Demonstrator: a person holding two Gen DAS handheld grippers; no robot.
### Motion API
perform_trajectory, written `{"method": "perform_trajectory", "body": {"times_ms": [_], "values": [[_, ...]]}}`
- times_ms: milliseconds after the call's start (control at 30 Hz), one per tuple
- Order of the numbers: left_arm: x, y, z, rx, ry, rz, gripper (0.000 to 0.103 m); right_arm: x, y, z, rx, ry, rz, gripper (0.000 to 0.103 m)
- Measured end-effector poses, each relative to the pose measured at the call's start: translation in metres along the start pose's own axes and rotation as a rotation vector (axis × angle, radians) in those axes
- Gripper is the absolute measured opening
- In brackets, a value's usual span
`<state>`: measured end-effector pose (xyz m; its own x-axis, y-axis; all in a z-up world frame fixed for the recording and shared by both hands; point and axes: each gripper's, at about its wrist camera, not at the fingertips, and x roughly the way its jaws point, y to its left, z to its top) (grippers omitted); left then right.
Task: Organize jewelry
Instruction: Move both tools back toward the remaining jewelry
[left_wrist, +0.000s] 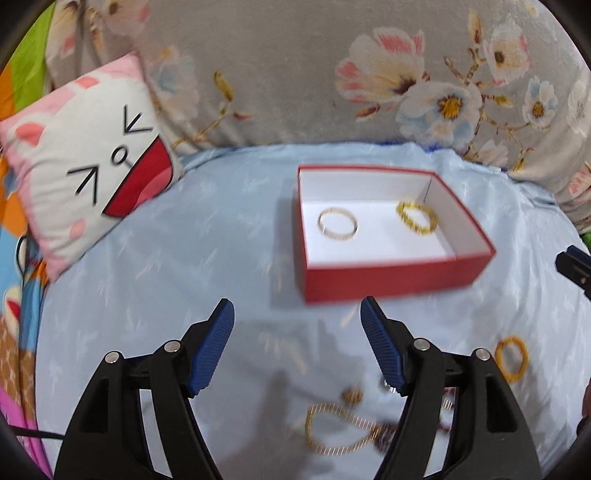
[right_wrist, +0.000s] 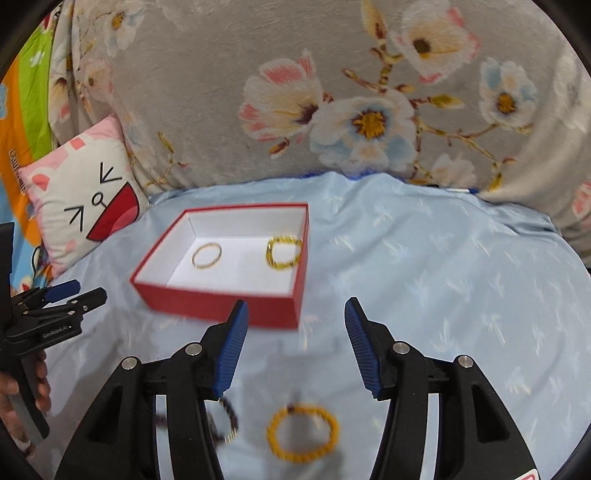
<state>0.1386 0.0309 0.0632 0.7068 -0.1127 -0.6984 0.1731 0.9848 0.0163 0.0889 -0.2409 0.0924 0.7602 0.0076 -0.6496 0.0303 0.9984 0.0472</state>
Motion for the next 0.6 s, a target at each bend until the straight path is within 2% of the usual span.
{"method": "perform_trajectory", "body": {"times_ms": [200, 367, 600], "values": [[-0.010, 0.008, -0.056, -0.043, 0.059, 0.021, 0.067, -0.023, -0.005, -0.062, 0.016, 0.032, -0.040, 0.053], [-0.004, 0.008, -0.086, -0.084, 0.103, 0.026, 0.067, -0.022, -0.004, -0.102, 0.025, 0.070, -0.056, 0.053], [-0.014, -0.009, -0.106, -0.099, 0.089, -0.024, 0.067, -0.017, 0.004, -0.123, 0.030, 0.085, -0.037, 0.053]]}}
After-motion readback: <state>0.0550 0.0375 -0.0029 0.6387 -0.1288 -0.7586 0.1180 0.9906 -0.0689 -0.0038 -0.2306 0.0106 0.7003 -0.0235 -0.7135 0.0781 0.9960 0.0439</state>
